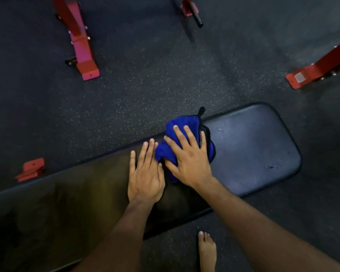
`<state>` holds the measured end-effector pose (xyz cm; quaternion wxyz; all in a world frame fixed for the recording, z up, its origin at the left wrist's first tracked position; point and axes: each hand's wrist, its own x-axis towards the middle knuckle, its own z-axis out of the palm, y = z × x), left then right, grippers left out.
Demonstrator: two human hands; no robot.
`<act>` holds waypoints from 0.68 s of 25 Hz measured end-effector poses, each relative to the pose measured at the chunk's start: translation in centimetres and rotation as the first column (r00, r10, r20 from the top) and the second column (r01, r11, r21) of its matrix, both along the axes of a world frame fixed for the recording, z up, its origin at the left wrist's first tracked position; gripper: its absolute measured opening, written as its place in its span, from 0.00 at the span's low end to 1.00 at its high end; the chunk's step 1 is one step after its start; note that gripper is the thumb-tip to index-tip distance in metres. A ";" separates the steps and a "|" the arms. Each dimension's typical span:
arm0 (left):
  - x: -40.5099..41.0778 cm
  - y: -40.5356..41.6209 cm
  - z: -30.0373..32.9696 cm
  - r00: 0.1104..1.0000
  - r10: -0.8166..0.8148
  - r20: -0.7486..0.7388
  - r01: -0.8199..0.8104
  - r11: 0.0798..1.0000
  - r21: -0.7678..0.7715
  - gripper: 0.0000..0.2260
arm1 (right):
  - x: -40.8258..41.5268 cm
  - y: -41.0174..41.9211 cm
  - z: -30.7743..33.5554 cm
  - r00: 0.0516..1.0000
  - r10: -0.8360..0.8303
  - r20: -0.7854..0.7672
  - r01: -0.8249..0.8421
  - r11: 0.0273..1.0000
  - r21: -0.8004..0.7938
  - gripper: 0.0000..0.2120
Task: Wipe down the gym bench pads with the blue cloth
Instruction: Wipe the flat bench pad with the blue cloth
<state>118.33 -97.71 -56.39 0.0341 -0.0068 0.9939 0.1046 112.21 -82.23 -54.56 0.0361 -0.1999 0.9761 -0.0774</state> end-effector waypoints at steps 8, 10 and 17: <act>0.4 0.2 -0.3 1.000 0.015 -0.014 -0.015 1.000 -0.012 0.28 | 4.0 10.4 -1.2 0.973 0.226 -0.056 -0.222 0.972 0.073 0.35; 0.4 0.2 -0.5 1.000 0.006 -0.002 -0.006 1.000 -0.023 0.29 | 0.3 9.7 -0.5 0.997 -0.033 -0.070 0.037 0.998 0.047 0.37; 0.8 -0.1 -0.7 1.000 -0.012 0.005 0.012 1.000 -0.016 0.27 | 3.2 1.4 -0.4 0.989 -0.145 -0.040 0.144 0.989 -0.021 0.39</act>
